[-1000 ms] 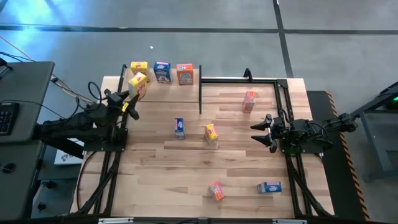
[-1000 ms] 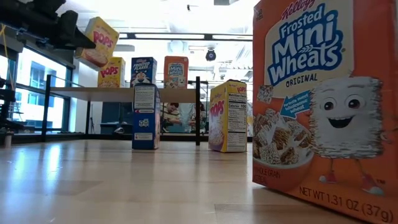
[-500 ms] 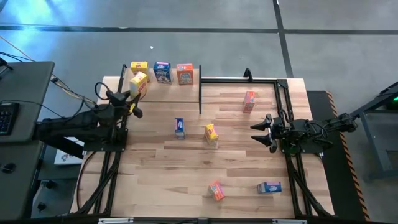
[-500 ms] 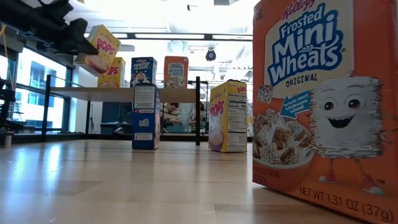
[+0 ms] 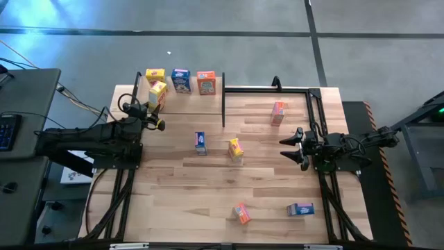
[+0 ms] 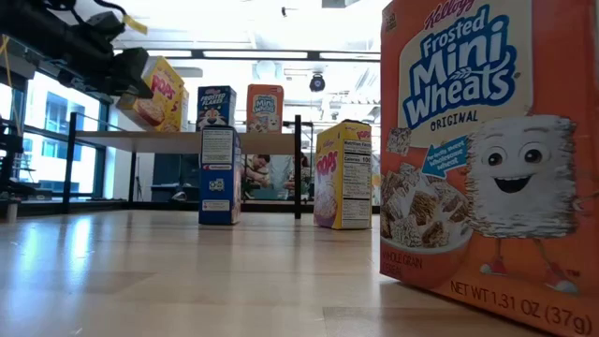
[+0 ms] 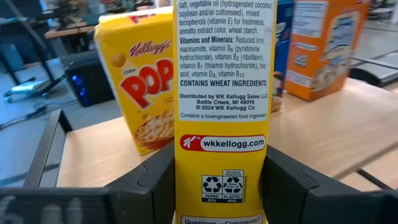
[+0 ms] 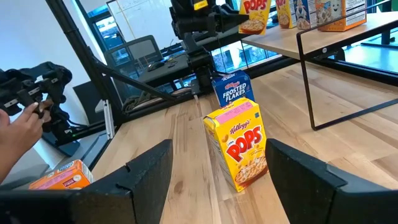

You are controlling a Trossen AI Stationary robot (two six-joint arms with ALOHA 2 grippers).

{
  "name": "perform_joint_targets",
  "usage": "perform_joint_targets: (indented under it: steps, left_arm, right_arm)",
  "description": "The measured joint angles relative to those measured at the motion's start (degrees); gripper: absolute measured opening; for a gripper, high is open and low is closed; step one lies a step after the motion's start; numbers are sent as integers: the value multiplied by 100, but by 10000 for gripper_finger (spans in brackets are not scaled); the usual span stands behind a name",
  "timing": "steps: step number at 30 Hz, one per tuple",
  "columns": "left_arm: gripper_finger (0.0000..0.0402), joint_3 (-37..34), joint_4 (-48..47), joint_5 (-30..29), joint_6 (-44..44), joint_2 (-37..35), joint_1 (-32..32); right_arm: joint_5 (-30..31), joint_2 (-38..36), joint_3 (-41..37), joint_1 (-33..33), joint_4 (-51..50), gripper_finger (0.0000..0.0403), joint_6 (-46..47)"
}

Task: Stack cereal on shelf
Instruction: Put the right yellow cereal box on the shelf aligned with the other yellow cereal box

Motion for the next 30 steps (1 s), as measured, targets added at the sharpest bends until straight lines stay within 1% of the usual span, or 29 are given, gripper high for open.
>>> perform_joint_targets:
  steps: [8,18,23,30]
  left_arm:
    - [172,2,120,-72,-513,485,334]
    - [176,7,155,-85,-739,720,375]
    - [191,2,118,-76,-741,735,375]
    - [225,2,118,-82,-741,732,373]
  right_arm:
    - [0,0,0,1,0,248,0]
    - [0,0,0,2,0,248,0]
    - [2,0,0,2,0,248,0]
    - [1,0,0,1,0,248,0]
